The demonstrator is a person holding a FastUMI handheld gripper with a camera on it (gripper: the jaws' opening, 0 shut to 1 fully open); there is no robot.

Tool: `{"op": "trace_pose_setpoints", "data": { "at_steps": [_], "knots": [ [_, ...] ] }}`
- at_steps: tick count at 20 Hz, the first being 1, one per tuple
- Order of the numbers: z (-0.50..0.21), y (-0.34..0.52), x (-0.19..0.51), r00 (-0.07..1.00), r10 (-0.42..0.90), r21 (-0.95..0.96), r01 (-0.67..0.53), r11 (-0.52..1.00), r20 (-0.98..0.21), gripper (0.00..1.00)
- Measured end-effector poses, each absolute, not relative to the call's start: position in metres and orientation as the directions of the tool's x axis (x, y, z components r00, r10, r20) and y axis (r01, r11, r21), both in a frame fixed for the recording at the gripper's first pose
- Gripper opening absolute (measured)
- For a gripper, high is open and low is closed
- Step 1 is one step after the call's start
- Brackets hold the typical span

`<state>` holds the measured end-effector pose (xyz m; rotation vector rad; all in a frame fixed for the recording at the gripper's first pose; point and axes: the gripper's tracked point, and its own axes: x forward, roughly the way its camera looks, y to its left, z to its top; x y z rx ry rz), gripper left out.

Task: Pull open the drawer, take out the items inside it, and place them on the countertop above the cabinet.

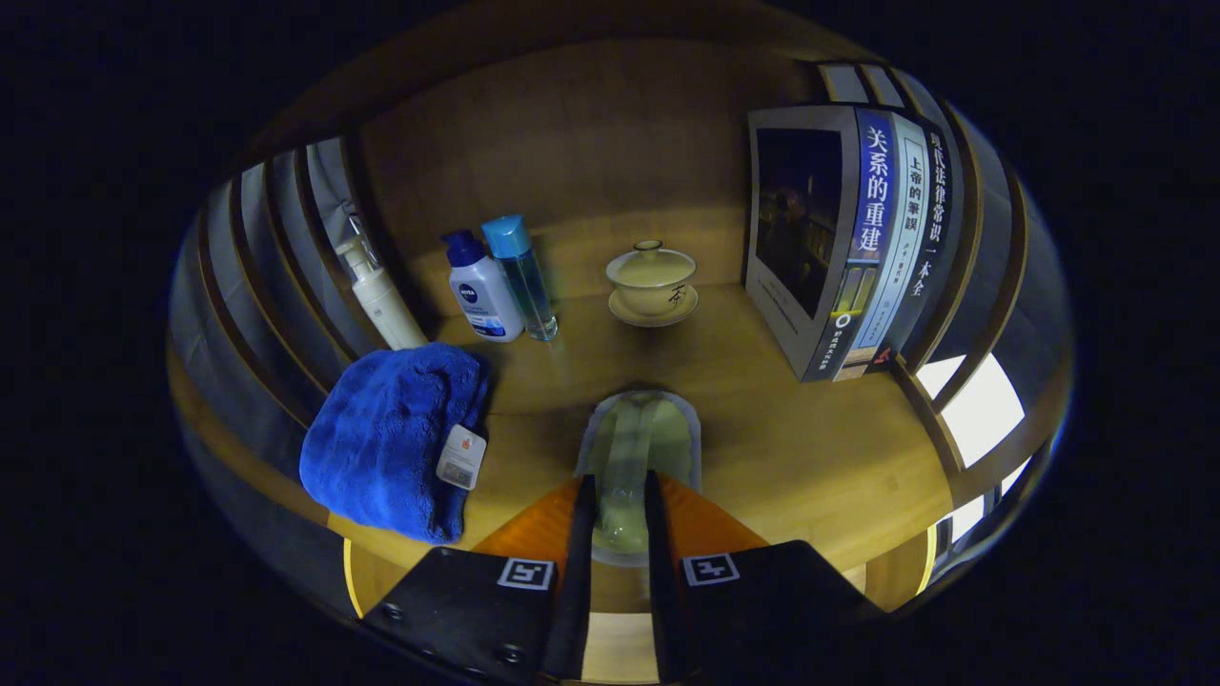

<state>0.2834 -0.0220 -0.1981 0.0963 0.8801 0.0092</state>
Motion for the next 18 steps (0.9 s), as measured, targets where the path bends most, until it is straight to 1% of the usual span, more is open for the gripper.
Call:
{"op": "trace_pose_setpoints", "data": {
  "at_steps": [3,5,6,9,13,18],
  "knots": [
    [-0.197,-0.019,0.282,0.641,0.056,0.097,0.029,0.995,-0.766,0.39],
    [-0.196,-0.015,0.28,0.64,0.067,0.104,0.02,0.994,-0.765,0.45],
    [-0.195,-0.013,0.279,0.64,0.069,0.105,0.018,0.994,-0.766,0.57],
    [-0.195,-0.011,0.278,0.645,0.062,0.092,0.014,0.996,-0.762,0.76],
    [-0.191,-0.012,0.274,0.664,0.035,0.056,0.011,0.998,-0.747,0.98],
    [-0.149,-0.008,0.267,0.76,0.02,0.018,-0.011,1.0,-0.65,0.99]
  ]
}}
